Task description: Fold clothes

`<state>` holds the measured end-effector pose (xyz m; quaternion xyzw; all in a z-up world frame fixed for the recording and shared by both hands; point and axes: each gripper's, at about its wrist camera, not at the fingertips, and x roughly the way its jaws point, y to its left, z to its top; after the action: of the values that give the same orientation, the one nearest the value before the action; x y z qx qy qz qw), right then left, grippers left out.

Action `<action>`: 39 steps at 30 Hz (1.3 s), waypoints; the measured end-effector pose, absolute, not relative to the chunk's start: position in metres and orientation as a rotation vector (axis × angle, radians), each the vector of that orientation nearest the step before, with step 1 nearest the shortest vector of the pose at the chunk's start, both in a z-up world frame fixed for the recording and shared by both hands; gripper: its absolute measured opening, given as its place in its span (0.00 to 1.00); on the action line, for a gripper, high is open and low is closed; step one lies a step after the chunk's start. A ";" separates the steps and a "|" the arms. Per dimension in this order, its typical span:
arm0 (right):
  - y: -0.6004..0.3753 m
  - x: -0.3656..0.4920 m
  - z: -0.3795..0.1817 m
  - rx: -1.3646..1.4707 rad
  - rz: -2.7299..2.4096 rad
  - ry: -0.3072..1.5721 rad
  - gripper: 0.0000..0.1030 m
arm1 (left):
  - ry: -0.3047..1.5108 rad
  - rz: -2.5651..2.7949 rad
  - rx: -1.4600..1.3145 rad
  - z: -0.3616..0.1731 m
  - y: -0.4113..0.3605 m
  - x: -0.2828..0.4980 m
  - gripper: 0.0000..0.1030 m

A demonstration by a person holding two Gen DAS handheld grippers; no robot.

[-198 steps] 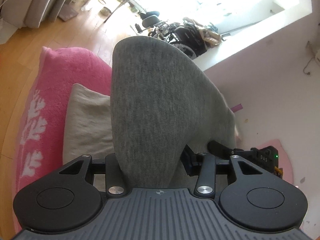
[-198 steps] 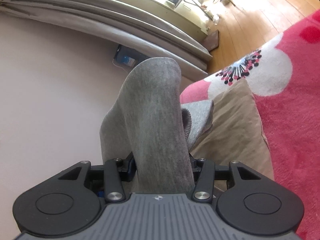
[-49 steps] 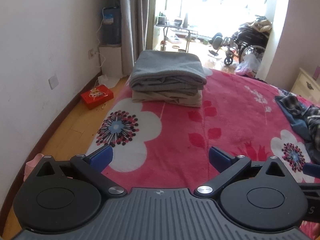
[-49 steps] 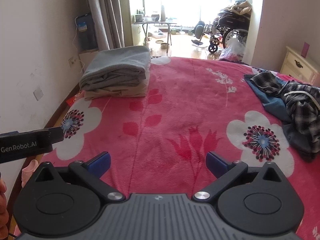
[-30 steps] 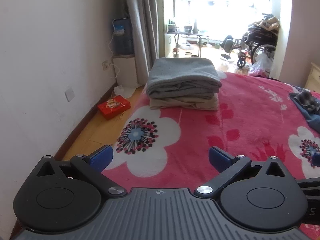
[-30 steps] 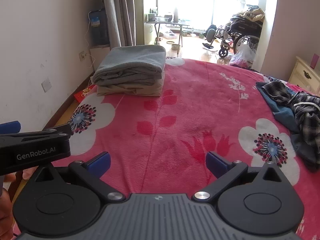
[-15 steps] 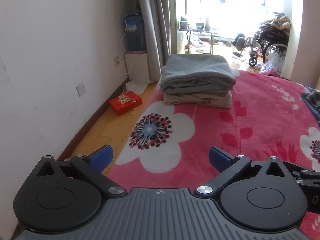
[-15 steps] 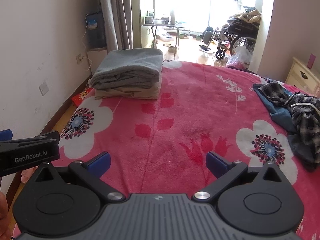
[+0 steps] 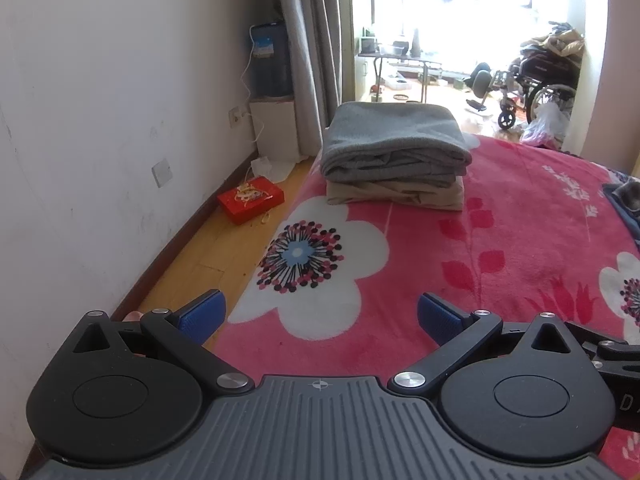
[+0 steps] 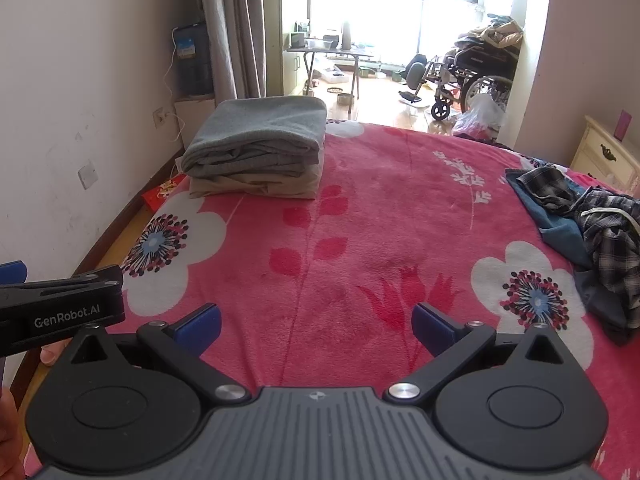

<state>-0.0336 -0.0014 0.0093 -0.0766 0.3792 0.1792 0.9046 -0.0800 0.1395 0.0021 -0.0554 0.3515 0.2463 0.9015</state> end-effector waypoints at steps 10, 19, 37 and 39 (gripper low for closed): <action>0.000 -0.035 0.009 -0.164 0.370 0.780 1.00 | 0.728 0.509 -0.110 0.002 0.140 -0.080 1.00; -0.001 -0.034 0.009 -0.159 0.369 0.786 1.00 | 0.729 0.506 -0.109 0.002 0.139 -0.080 1.00; -0.007 -0.034 0.010 -0.156 0.354 0.783 1.00 | 0.741 0.498 -0.113 0.000 0.135 -0.080 1.00; -0.009 -0.034 0.011 -0.157 0.351 0.781 1.00 | 0.741 0.496 -0.113 0.000 0.134 -0.080 1.00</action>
<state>-0.0338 -0.0088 0.0106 -0.0759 0.3785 0.1699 0.9067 -0.0801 0.1341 0.0001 -0.0547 0.3580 0.2399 0.9007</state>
